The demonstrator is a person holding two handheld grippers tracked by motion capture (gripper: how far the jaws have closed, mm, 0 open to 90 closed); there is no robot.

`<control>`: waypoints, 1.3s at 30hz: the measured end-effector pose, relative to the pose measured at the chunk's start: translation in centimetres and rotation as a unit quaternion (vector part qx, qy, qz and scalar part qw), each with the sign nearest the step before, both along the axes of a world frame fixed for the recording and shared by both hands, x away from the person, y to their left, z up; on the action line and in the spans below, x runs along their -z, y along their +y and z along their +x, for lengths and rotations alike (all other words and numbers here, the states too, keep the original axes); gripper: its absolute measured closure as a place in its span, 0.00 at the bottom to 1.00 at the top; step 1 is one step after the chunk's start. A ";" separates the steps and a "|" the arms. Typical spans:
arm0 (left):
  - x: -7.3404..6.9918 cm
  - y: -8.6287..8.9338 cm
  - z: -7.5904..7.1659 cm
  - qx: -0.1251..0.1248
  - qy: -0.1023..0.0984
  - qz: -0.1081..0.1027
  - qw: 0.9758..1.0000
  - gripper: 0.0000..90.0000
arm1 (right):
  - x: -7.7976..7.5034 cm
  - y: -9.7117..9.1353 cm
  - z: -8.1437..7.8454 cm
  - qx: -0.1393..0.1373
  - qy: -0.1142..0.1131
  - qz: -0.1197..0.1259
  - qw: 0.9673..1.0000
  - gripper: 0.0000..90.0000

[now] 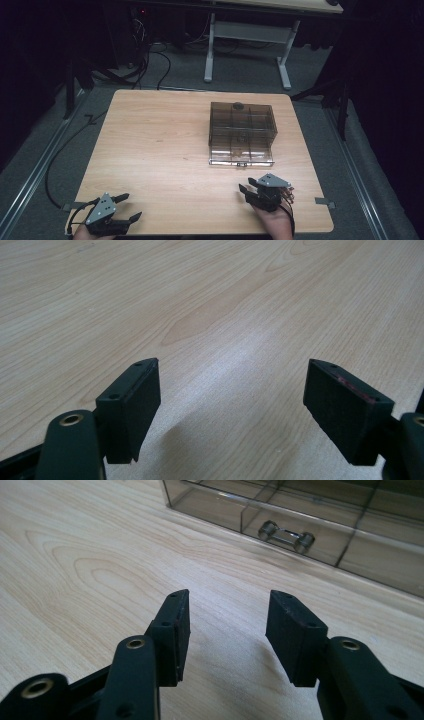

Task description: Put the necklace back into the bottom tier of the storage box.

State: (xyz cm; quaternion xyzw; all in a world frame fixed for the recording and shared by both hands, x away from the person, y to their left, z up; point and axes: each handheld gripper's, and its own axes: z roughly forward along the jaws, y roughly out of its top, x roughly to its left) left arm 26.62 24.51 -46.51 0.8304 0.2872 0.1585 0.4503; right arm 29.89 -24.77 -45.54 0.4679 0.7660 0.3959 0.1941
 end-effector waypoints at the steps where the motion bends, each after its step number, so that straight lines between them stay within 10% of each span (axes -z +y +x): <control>1: 0.0 0.0 0.0 0.000 0.000 0.000 1.000 0.26 | 0.0 0.0 0.0 0.000 0.000 0.000 1.000 0.58; 20: 0.0 0.0 0.0 -0.003 0.001 0.000 1.000 0.26 | -0.4 -0.3 -0.6 0.009 -0.024 0.007 1.000 0.63; 39: 0.0 0.0 0.0 -0.008 0.000 -0.001 1.000 0.26 | -2.0 -5.7 -2.1 0.088 -0.030 -0.012 0.996 0.97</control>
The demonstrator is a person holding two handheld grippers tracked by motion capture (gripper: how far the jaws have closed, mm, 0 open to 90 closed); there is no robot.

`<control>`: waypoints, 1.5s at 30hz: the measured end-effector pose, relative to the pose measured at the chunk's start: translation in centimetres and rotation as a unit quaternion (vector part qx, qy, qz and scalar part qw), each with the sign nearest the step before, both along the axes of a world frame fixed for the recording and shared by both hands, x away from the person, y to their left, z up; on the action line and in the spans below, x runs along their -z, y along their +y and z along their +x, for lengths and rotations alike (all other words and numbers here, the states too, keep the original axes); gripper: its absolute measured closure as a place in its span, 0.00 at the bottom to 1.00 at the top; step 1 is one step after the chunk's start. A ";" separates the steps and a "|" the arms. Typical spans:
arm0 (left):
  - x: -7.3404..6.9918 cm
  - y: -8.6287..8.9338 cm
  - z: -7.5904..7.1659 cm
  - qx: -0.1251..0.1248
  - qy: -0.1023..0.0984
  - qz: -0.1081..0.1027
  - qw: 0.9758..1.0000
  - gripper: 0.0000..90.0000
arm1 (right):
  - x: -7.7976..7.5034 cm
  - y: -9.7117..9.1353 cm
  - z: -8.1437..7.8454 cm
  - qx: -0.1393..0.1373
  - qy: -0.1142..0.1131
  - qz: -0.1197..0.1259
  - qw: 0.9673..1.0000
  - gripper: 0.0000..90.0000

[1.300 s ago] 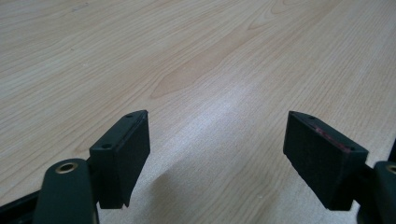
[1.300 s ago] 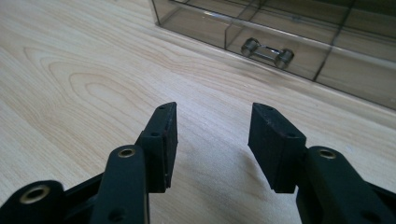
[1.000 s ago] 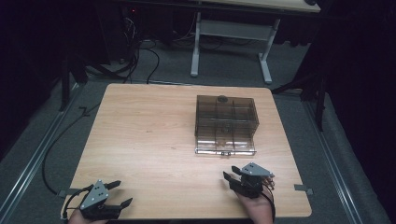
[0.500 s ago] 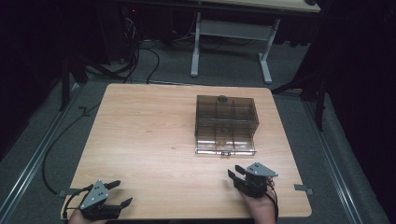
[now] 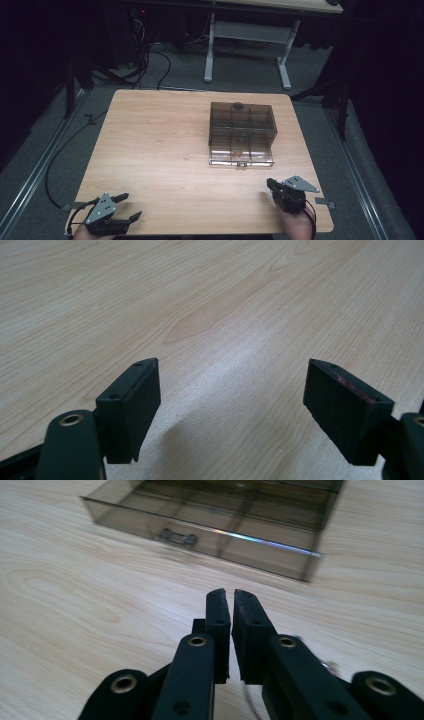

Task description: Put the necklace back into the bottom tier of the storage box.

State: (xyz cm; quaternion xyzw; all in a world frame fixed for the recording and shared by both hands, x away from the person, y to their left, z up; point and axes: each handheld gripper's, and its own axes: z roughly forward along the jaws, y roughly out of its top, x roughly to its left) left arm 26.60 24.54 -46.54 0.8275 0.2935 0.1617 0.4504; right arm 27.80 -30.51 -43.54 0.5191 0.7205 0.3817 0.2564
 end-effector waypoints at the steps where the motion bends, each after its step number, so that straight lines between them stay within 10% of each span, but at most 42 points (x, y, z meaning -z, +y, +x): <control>1: 0.0 0.0 0.0 0.000 0.000 0.000 1.000 0.26 | -0.1 -0.5 -0.1 0.005 -0.001 -0.001 1.000 0.98; 14: 0.0 0.0 0.1 -0.001 0.003 0.002 1.000 0.26 | 0.3 -5.9 -1.1 0.092 0.021 -0.005 0.996 1.00; 21: 0.0 0.0 0.0 -0.001 0.001 0.000 1.000 0.26 | 1.5 -4.6 -0.1 0.066 0.054 -0.024 0.996 1.00; 45: 0.0 0.0 0.0 0.001 0.002 0.002 1.000 0.26 | 1.9 3.0 2.4 -0.051 0.054 -0.055 0.996 0.99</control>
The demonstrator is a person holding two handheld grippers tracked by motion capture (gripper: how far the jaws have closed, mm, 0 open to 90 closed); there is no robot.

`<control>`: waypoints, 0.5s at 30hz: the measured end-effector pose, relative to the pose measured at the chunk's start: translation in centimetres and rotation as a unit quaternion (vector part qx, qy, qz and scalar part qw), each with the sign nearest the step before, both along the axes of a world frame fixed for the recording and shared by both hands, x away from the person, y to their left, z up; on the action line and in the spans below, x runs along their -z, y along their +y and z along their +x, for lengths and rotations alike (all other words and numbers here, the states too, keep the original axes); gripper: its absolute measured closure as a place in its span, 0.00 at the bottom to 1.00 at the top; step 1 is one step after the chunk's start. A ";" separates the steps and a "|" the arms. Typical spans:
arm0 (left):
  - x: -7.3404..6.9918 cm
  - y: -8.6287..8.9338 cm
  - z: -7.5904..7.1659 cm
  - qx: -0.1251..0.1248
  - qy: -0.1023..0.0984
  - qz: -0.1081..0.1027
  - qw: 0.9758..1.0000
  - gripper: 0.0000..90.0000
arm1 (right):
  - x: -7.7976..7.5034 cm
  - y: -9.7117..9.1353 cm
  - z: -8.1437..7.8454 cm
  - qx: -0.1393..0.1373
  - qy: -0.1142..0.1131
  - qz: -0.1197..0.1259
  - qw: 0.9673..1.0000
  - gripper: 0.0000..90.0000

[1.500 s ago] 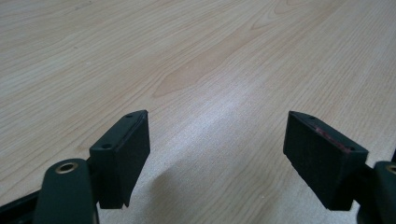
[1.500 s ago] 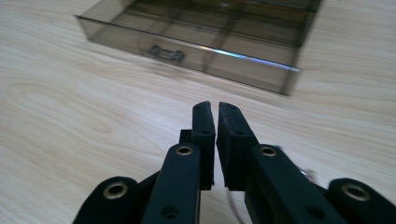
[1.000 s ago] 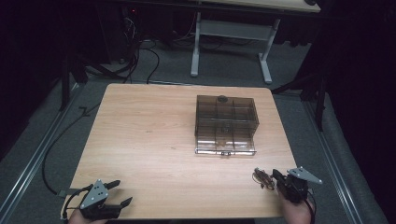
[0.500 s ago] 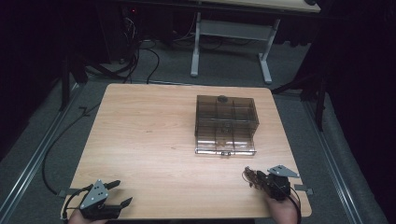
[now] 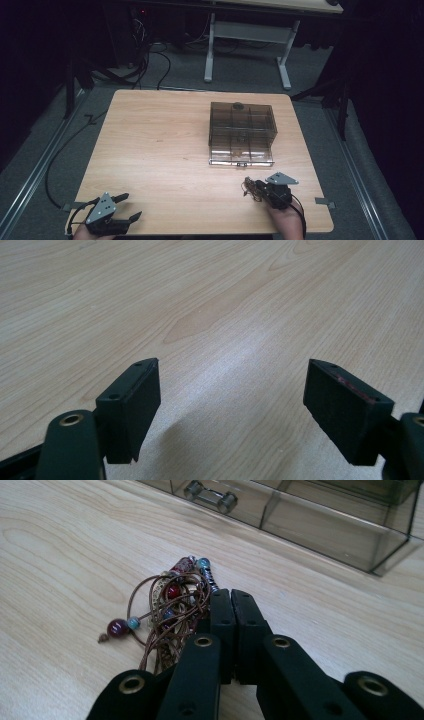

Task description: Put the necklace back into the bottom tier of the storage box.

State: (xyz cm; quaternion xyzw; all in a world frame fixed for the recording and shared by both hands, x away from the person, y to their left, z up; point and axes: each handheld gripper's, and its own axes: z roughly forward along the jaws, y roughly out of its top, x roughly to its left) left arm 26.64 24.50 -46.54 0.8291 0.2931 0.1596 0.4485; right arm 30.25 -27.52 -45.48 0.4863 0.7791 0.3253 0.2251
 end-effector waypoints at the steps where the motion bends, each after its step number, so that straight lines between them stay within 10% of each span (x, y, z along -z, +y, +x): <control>1: 0.0 0.0 0.0 0.000 0.000 0.000 1.000 0.26 | 0.0 0.1 0.1 -0.002 0.000 0.001 1.000 0.99; 15: 0.0 0.1 0.0 0.001 -0.001 -0.001 1.000 0.26 | -0.6 1.0 1.2 -0.007 -0.007 0.010 1.000 0.95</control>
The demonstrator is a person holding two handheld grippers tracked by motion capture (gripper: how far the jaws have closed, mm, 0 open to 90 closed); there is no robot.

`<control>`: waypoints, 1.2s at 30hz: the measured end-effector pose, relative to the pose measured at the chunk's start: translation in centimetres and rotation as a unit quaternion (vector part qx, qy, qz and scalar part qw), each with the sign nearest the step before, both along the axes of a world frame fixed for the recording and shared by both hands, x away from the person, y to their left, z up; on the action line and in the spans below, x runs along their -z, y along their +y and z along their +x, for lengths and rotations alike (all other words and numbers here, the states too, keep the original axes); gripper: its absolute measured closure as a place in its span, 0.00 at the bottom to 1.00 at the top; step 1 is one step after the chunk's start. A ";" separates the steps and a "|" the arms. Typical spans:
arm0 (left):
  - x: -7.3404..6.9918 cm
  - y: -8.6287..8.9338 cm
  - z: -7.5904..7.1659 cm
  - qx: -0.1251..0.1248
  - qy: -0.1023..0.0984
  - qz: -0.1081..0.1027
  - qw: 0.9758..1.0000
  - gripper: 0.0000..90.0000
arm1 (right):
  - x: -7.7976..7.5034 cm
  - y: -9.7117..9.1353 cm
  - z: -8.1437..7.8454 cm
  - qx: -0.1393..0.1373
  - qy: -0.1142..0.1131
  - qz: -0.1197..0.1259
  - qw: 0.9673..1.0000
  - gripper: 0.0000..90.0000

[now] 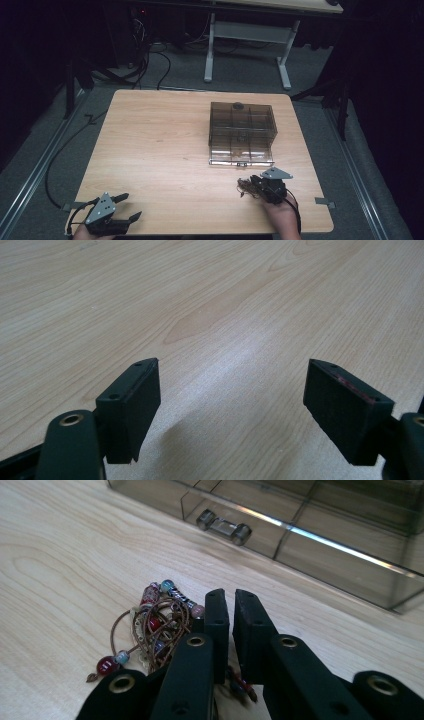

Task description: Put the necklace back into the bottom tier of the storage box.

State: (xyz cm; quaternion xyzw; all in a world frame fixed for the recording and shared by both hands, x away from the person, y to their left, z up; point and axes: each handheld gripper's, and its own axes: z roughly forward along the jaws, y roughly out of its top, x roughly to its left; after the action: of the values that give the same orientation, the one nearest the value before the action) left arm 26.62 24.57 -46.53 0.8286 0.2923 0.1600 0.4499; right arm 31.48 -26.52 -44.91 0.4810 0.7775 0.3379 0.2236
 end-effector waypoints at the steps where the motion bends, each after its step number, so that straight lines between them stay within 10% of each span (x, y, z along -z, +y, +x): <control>1: 0.0 0.0 0.0 0.000 0.000 0.000 1.000 0.26 | -0.1 -0.2 -0.2 0.004 -0.001 0.003 1.000 0.95; 19: 0.0 0.0 0.0 0.000 0.000 0.001 1.000 0.26 | -1.5 -4.1 -2.0 0.064 0.069 -0.022 0.995 0.88; 36: 0.0 0.1 0.0 0.004 0.000 0.000 1.000 0.26 | -2.6 -4.3 -1.4 0.059 0.192 -0.076 0.977 0.81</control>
State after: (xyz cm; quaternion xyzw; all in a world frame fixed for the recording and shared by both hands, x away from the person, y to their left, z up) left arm 26.59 24.63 -46.49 0.8295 0.2890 0.1582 0.4510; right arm 30.12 -30.83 -42.30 0.5638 0.7992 0.1659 0.1259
